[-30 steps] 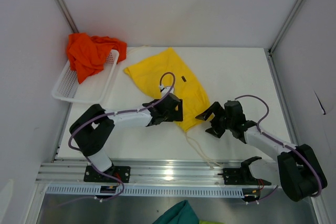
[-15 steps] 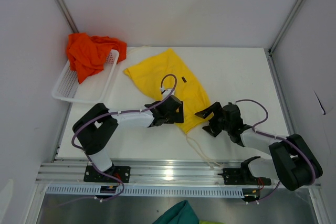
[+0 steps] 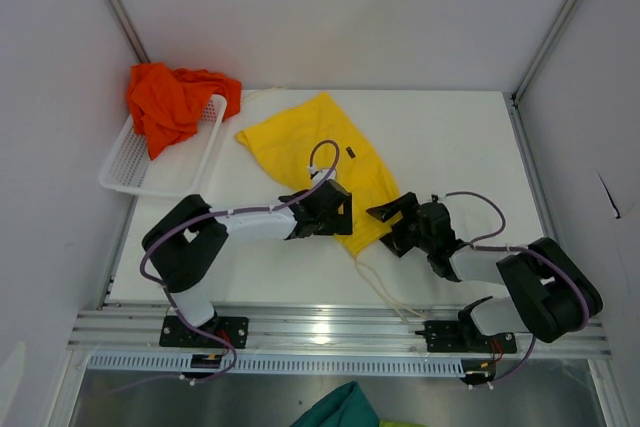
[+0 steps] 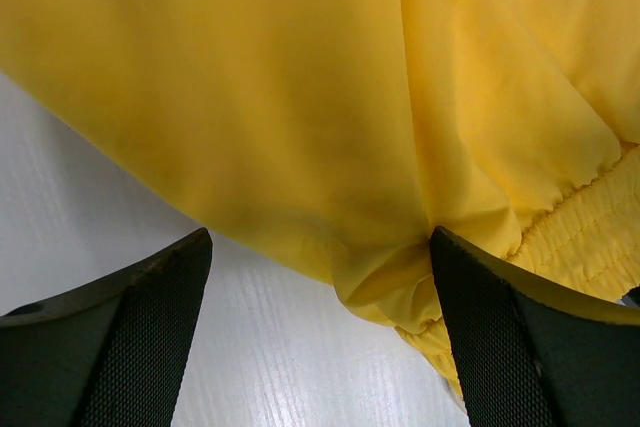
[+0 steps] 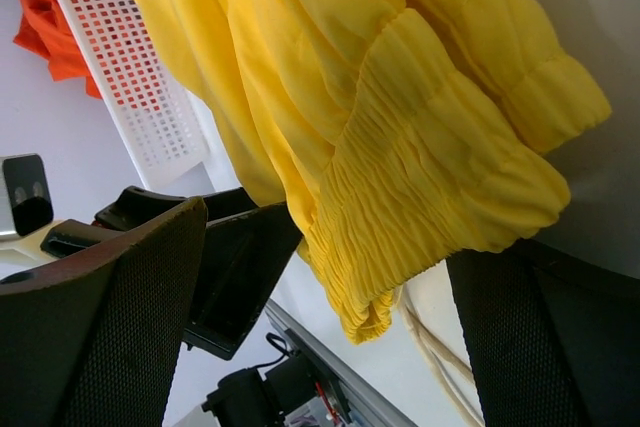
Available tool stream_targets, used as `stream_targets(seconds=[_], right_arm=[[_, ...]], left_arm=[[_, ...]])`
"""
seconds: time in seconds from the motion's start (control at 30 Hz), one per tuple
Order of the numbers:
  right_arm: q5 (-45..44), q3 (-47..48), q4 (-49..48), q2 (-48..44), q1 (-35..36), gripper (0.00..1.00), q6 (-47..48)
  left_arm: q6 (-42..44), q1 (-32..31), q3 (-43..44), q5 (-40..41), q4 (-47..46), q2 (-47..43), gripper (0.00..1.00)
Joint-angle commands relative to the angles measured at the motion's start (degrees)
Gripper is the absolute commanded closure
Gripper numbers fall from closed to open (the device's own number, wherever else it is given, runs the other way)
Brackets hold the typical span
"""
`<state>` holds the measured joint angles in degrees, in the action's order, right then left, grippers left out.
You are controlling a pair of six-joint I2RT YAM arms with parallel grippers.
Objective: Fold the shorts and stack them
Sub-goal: Fold the shorts
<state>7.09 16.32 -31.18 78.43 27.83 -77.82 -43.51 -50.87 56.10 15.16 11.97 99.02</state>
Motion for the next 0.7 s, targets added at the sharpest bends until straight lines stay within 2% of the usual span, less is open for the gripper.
stream_targets(seconds=[0.0, 0.23, 0.37, 0.43, 0.6, 0.67], right_arm=[[-4.9, -2.4, -3.4, 1.5, 1.0, 0.03, -2.0], [-11.6, -4.6, -14.3, 5.8, 3.7, 0.07, -3.7], [-12.2, -5.2, -25.5, 12.3, 3.8, 0.11, -4.4], [-12.2, -5.1, -30.1, 15.9, 3.6, 0.18, -4.4], [-13.6, -5.5, -35.1, 19.8, 3.5, 0.26, -3.6], [-13.8, -4.9, -34.3, 19.7, 3.5, 0.40, -3.0]], left_arm=[[0.1, -0.5, 1.6, -3.6, -0.5, 1.3, 0.08], [-0.4, -0.5, 0.7, -7.7, -4.5, 4.9, 0.08], [-0.5, -0.5, 0.7, -9.7, -5.7, 5.7, 0.08], [-0.4, -0.5, 0.8, -9.6, -5.6, 5.4, 0.08], [-0.1, -0.5, 0.1, -9.0, -5.0, 4.7, 0.08], [-0.1, -0.5, -0.2, -9.2, -5.2, 4.5, 0.08]])
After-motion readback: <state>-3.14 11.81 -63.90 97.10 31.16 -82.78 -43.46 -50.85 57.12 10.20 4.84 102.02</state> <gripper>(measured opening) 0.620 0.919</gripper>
